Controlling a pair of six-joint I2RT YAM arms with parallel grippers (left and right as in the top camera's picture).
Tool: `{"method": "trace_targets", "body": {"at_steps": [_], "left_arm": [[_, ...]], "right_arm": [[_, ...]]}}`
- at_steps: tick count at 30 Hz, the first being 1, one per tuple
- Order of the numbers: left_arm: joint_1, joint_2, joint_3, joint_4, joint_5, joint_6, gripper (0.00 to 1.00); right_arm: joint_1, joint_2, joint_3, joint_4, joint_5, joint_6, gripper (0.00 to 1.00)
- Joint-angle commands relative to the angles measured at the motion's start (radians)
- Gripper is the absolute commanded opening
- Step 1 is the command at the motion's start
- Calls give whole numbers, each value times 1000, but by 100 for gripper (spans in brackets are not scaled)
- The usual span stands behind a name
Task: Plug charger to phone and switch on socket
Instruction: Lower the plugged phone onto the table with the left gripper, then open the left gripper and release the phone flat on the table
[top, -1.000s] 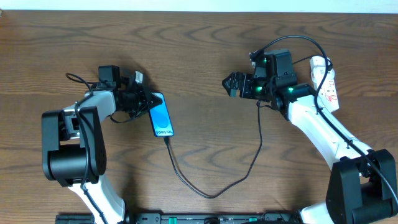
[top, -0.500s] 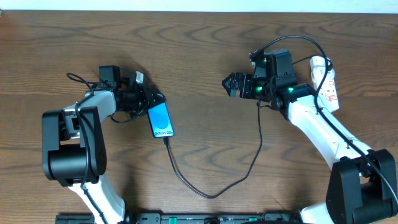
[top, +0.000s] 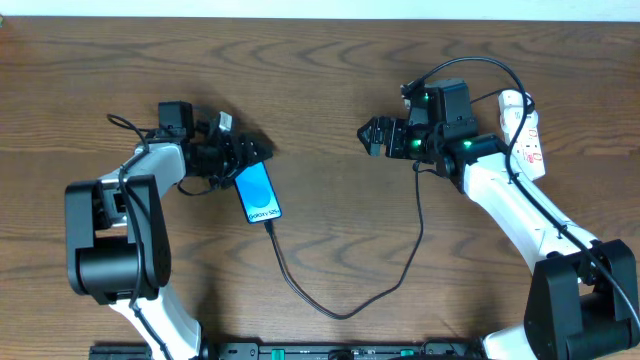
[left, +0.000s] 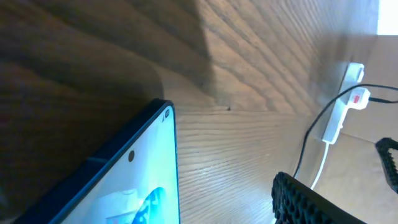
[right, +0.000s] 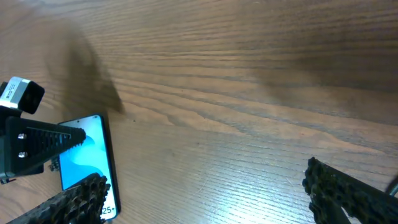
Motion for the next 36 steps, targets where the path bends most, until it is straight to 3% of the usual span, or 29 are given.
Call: {"method": "trace_targets", "body": {"at_steps": [1,20,22,36], "left_arm": [[-2,36,-24,-34,-191,5,75],[-2,36,-24,-139,-439,-46,78],[-2,36,-24,-150,-483,-51,84],[-2,36,-24,-176,-490,-51,86]], "right_arm": [[4,-18,6,-1,3,-13,99],[4,-18,6,-2,3,-13,99],[4,-18,6,-3,3,-13,99],[4,-18,6,-9,3,-13,99]]}}
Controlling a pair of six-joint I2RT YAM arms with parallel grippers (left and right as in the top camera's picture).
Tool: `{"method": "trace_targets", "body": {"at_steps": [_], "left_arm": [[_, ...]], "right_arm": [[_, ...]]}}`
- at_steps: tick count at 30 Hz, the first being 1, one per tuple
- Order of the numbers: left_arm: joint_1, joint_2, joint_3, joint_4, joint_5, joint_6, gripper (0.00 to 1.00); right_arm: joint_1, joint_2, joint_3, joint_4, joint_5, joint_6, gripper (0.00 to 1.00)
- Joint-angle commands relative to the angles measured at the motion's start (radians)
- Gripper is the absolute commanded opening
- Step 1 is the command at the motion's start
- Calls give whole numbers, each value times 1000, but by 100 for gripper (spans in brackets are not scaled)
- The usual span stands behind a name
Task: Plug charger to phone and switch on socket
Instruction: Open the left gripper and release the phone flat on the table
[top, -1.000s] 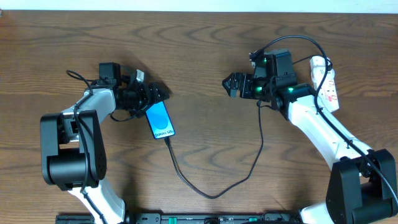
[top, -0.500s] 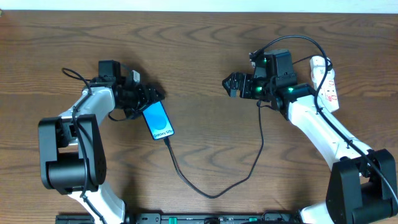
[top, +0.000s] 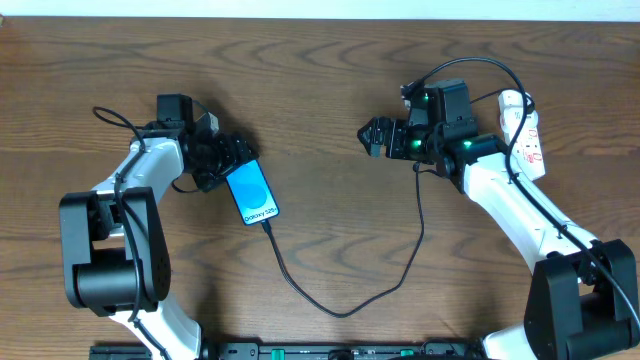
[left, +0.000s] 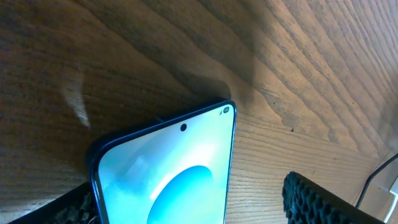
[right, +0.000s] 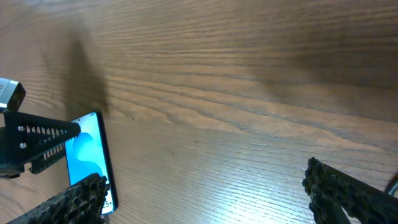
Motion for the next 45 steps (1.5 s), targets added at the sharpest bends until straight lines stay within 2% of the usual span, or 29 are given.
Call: {"method": "trace_targets", "body": {"at_steps": [1,22,25,27,34,45], "left_arm": [[10,90,-67,-35,-190,2,86],[10,90,-67,-93,-195,-9,87],[10,79,-67,-121,-282,-9,87],[10,64,-67,-128,-291,-8,87],[-21,-85,-39,-160,-300,124,87],[-193,-450,-33,-216,-486,253,87]], "right_arm": [[4,-18,6,-2,2,-13,99],[4,-18,6,-5,3,-13,99],[4,-18,6,-5,3,-13,99],[4,-18,6,-5,3,-13,99],[4,-18,6,-5,21,-13,99],[4,-18,6,-9,26,-13,99]]}}
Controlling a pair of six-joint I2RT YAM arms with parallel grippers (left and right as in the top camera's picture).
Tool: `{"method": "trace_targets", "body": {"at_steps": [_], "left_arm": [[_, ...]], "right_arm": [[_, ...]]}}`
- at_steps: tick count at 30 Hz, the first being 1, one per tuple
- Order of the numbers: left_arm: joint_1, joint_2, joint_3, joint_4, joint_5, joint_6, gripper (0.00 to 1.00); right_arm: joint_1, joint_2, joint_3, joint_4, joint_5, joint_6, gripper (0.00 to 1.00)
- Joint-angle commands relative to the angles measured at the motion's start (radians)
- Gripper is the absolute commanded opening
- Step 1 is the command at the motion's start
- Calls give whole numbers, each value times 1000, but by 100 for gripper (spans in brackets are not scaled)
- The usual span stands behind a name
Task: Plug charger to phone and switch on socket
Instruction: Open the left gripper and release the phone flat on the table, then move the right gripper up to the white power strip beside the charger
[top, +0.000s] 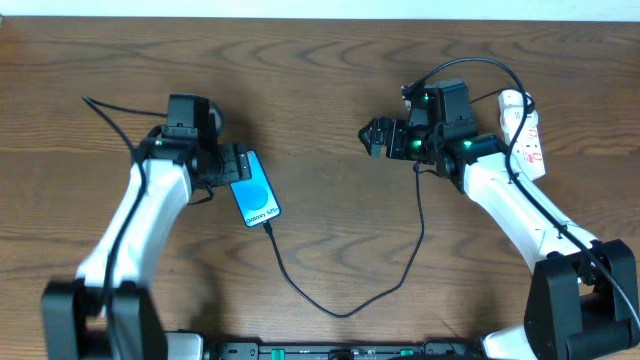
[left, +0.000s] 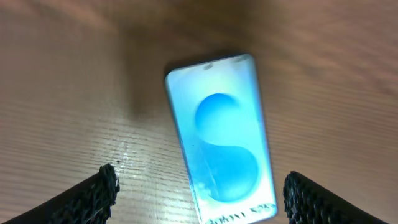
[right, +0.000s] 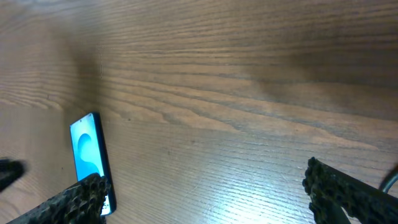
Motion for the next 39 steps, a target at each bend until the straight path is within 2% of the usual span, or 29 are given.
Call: {"method": "trace_targets", "body": {"at_steps": [1,10,28,35,39], "left_arm": [[-56,-121,0,-11,-82,86,87],[-89,-303,0,-13,-82,96,87],[-89,-300,0,-13,-82,96,87],[-89,-300,0,-13,-82,96,87],[-89,-300,0,-13,-82,96,87]], "right_arm": [[4,-18,6,-1,11,-13,99],[4,-18,6,-2,10,-13,99],[4,-18,6,-9,-2,-13,99],[-53,-18,28,-29,-195,-90,99],[-125,-18,93,-146,-272,-172,99]]}}
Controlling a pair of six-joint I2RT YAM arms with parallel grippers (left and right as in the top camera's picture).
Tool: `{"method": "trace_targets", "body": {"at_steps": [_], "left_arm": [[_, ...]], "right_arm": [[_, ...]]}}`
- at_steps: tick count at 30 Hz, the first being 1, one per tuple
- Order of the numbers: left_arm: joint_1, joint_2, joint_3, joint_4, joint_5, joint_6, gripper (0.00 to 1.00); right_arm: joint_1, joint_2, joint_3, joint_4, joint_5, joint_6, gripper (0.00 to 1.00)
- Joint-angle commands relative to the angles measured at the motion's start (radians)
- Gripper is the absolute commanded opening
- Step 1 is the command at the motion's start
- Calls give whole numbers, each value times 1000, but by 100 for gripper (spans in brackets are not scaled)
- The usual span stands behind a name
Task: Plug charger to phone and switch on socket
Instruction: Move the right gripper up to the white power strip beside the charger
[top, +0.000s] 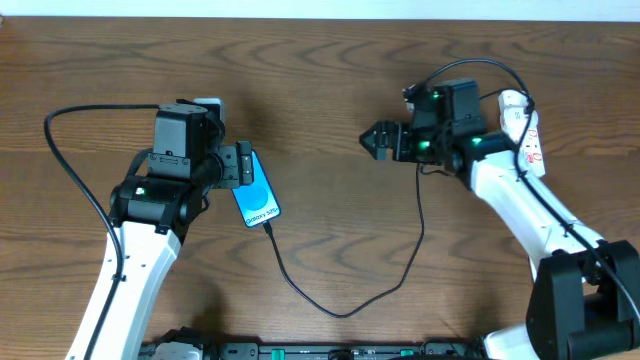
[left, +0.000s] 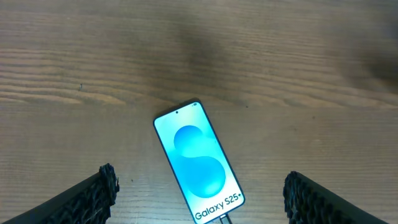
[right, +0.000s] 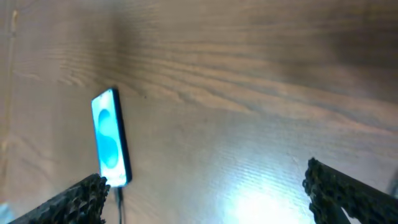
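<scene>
The phone (top: 256, 196) lies face up on the wooden table, its screen lit blue and reading Galaxy S25+ (left: 198, 163). A black charger cable (top: 345, 312) is plugged into its near end (left: 224, 218) and loops off right towards the white socket strip (top: 523, 125) at the far right. My left gripper (top: 240, 165) hangs open above the phone's far end, holding nothing (left: 199, 202). My right gripper (top: 378, 140) is open and empty at mid-table, left of the strip; its view shows the phone (right: 111, 138) far off.
The socket strip lies partly under my right arm (top: 510, 200), so its switch is hard to make out. A black arm cable (top: 80, 150) loops left of my left arm. Bare wood (top: 330, 110) lies between the two grippers.
My left gripper stands higher over the phone, which now shows whole and smaller in the left wrist view. The right gripper has shifted slightly right. Phone and cable lie as before.
At first my left gripper was low at the phone's far end, the cable plugged in. Then the phone lay shifted slightly left, the gripper still against it. Later the gripper was open above the phone, and now it is higher. The right arm barely moved.
</scene>
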Motion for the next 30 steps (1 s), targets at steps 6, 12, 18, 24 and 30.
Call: {"method": "trace_targets", "body": {"at_steps": [6,12,18,24,30], "left_arm": [[-1,3,0,-3,-16,10,87],[-1,3,0,-3,-16,10,87],[-1,3,0,-3,-16,10,87],[-1,3,0,-3,-16,10,87],[-1,3,0,-3,-16,10,87]], "right_arm": [[-159,-18,240,-320,-95,-238,99],[-306,-18,407,-512,-85,-343,99],[-492,-18,514,-641,-85,-432,99],[-649,-18,534,-683,-85,-484,99],[-761,24,535,-685,-81,-511,99]]}}
